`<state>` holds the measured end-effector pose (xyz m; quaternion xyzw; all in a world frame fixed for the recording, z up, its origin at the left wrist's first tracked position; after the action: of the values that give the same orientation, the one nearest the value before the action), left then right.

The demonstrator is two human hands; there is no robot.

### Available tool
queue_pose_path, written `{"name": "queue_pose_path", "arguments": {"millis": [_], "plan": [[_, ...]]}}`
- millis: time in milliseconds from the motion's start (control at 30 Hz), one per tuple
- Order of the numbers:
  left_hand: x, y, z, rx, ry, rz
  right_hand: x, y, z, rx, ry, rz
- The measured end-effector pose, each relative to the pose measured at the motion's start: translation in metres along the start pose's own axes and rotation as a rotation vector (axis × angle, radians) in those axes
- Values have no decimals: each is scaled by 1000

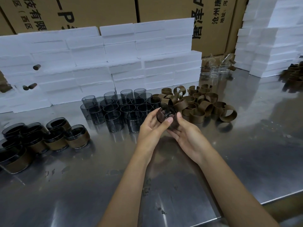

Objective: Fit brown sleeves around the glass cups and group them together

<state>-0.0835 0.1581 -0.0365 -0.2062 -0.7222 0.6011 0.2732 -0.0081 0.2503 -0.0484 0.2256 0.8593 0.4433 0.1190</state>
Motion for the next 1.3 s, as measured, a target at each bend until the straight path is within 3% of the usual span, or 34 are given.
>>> {"name": "queue_pose_path", "arguments": {"millis": [200, 500, 700, 967, 1067, 1200, 1300], "plan": [[-3, -7, 14, 1, -167, -37, -1, 0, -7, -160, 85, 45], [-3, -1, 27, -133, -254, 48, -3, 3, -12, -130, 102, 55], [-2, 12, 21, -137, -219, 144, -7, 4, -11, -176, 8, 55], [-3, 16, -9, -250, 4, 193, -7, 12, 7, -228, -219, 147], [-6, 7, -20, -257, 43, 149, -9, 19, 9, -340, -257, 213], [-3, 7, -12, -284, -47, 129, -12, 32, 2, -527, -225, 338], [-2, 11, -6, -336, -76, 146, -20, 60, 22, -1050, -520, 487]]}}
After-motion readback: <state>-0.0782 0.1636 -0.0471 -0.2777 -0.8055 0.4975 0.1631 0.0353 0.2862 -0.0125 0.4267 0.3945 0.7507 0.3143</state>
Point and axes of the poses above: each hand's wrist, its own x-axis towards the middle knuckle, its own z-axis out of the back of the hand, y = z × x, the point moved 10 cm from there along x, towards the middle knuckle, and after that the axes turned 4 degrees about x, right-handed, at the moved point
